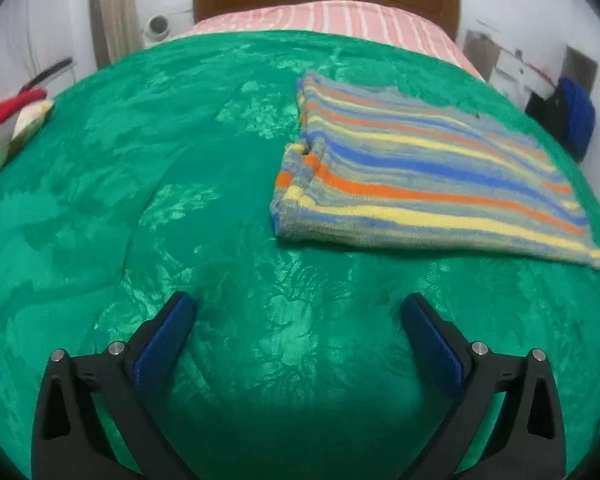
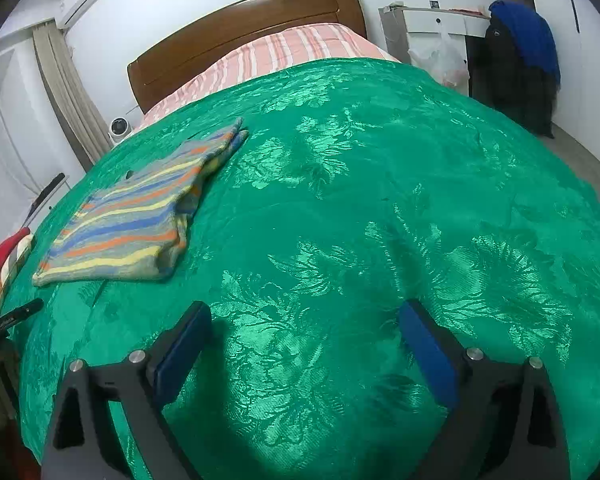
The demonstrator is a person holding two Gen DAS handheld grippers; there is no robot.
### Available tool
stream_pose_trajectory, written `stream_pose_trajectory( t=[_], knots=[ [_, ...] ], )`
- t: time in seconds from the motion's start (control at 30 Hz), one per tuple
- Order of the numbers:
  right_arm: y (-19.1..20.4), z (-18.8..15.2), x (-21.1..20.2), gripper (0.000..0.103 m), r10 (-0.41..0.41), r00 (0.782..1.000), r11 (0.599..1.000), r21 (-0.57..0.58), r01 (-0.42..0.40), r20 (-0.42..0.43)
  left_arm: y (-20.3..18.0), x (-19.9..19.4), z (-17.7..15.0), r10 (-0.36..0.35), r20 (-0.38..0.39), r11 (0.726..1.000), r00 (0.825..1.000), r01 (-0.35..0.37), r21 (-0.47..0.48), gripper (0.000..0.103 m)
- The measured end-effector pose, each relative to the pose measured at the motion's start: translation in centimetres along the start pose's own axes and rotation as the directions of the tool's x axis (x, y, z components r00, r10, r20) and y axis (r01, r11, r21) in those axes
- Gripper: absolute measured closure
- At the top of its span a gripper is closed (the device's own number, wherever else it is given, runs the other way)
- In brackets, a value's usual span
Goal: Fold small clothes
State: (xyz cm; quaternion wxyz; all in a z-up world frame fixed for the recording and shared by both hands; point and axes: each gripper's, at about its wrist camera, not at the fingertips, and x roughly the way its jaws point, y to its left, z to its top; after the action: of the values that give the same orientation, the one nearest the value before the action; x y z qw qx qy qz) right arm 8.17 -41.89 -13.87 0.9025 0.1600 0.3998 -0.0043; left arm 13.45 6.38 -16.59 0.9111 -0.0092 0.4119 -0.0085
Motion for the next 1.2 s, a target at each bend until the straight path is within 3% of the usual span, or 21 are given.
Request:
stream_pose_trajectory(
  t=[0.17, 1.2],
  knots=[
    [-0.25, -0.47, 0.63, 0.008, 0.006, 1.000, 1.000, 0.003, -0.006, 0.013, 0.26, -0.24, -0.50, -0.031, 0.043, 0.999, 0.999, 0.030, 0.010, 0.000],
    [-0.32, -0.66, 0.35, 0.008, 0.009, 1.000, 1.000, -0.002, -0.009, 0.018, 0.07, -0.40, -0.86, -0.020, 0.043, 1.000, 0.999, 0.019, 0.018, 0.000]
  ],
)
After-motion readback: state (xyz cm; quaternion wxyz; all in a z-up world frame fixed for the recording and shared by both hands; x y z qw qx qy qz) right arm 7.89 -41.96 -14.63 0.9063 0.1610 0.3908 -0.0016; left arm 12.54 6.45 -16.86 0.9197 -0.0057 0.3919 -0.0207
